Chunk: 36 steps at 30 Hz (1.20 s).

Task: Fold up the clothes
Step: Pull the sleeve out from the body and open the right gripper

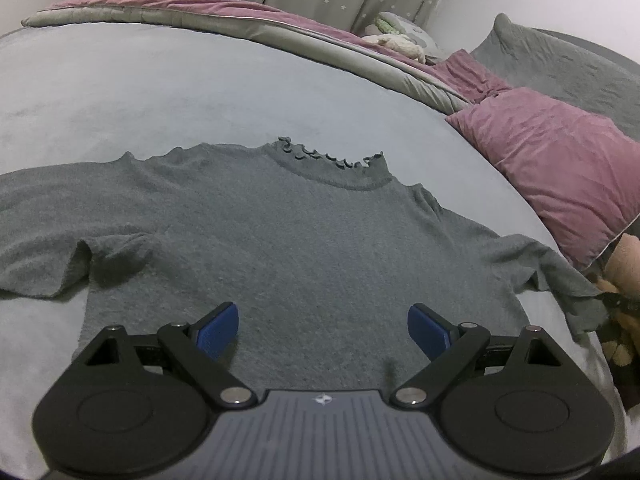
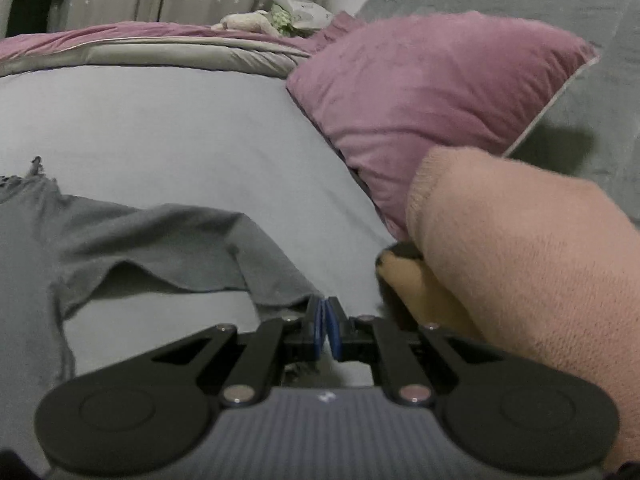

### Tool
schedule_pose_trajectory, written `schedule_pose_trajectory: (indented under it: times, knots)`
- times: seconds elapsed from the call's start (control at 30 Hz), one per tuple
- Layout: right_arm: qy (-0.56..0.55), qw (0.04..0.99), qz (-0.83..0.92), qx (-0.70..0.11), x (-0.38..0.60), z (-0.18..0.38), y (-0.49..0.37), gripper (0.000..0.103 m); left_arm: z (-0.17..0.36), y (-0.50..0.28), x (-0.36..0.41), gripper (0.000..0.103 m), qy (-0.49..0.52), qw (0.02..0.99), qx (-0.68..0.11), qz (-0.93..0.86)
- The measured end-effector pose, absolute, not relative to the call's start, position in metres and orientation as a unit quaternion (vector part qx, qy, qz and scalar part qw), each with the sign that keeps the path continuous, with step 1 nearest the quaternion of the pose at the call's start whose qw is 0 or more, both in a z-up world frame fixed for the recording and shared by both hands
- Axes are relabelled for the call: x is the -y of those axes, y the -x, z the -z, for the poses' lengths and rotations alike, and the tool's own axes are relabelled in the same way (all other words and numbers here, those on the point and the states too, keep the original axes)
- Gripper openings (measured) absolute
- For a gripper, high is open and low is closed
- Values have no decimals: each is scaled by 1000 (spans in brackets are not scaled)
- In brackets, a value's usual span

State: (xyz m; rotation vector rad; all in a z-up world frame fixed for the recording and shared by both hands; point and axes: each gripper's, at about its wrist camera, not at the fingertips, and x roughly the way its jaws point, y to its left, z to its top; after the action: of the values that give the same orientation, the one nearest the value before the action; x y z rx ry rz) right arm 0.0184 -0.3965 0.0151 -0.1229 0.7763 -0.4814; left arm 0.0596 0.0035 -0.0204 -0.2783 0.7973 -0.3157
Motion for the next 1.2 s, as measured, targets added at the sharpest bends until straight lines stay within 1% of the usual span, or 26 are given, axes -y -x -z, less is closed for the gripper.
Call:
schedule_pose_trajectory:
  times: [0.17, 0.3, 0.37, 0.63, 0.67, 0.7, 0.73, 0.77, 0.8, 0.93, 1.2]
  knots:
    - [87, 910, 234, -331, 395, -32, -20, 5, 22, -60, 0, 92, 131, 900, -388, 152]
    - [124, 930, 157, -309, 370, -37, -5, 6, 23, -63, 2, 92, 135, 899, -388, 151]
    - [142, 933, 100, -316, 355, -30, 3, 6, 24, -64, 3, 92, 136, 899, -389, 150]
    - [109, 917, 30, -382, 339, 0, 22, 8, 24, -62, 6, 92, 128, 897, -393, 156]
    - [105, 915, 21, -390, 336, 4, 24, 11, 24, -62, 7, 92, 128, 897, -393, 156]
    - [101, 912, 12, -397, 334, 8, 26, 20, 24, -62, 7, 92, 128, 897, -393, 156]
    - [97, 909, 4, -405, 332, 12, 28, 26, 24, -62, 7, 92, 127, 897, -394, 156]
    - [93, 906, -5, -413, 330, 16, 31, 36, 24, -62, 7, 92, 127, 896, -395, 156]
    - [86, 904, -11, -420, 330, 19, 32, 40, 25, -63, 7, 92, 127, 896, -396, 156]
    - [24, 903, 25, -429, 353, 22, 27, 45, 24, -63, 6, 92, 130, 895, -396, 156]
    - [-102, 887, 96, -439, 399, 28, 15, 44, 23, -61, 6, 92, 133, 895, -396, 158]
